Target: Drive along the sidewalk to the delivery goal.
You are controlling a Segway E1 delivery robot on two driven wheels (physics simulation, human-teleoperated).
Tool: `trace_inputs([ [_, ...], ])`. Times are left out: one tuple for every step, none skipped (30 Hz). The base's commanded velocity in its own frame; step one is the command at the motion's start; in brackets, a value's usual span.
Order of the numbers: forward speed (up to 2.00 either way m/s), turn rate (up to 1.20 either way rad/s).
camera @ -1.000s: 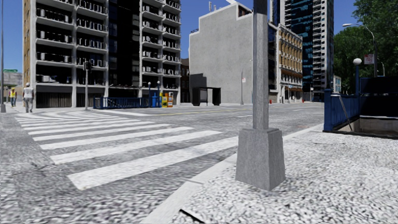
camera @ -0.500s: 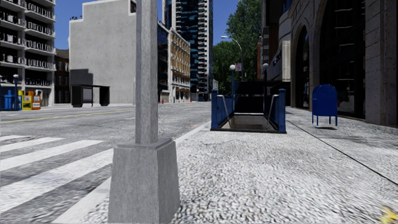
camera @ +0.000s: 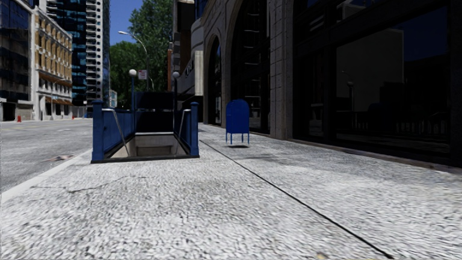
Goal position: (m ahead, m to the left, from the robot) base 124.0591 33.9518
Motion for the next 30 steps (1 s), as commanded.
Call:
trace_inputs([
  [1.39, -1.14],
  [1.39, -1.14],
  [1.39, -1.14],
  [1.39, -1.14],
  [1.39, -1.14],
  [1.39, 0.0],
  [1.39, 0.0],
  [1.39, 0.0],
  [1.39, 0.0],
  [1.39, 0.0],
  [1.4, 0.0],
  [1.4, 0.0],
  [1.4, 0.0],
  [1.4, 0.0],
  [1.4, 0.11],
  [1.45, 0.3],
  [1.45, 0.3],
  [1.63, 0.41],
  [2.0, 0.51],
  [2.0, 0.54],
  [2.0, 0.6],
  [2.0, 0.64],
  [2.0, 0.64],
  [2.0, 0.66],
  [2.0, 0.67],
  [2.0, 0.67],
  [2.0, 0.68],
  [2.0, 0.68],
  [2.0, 0.68],
  [2.0, 0.62],
])
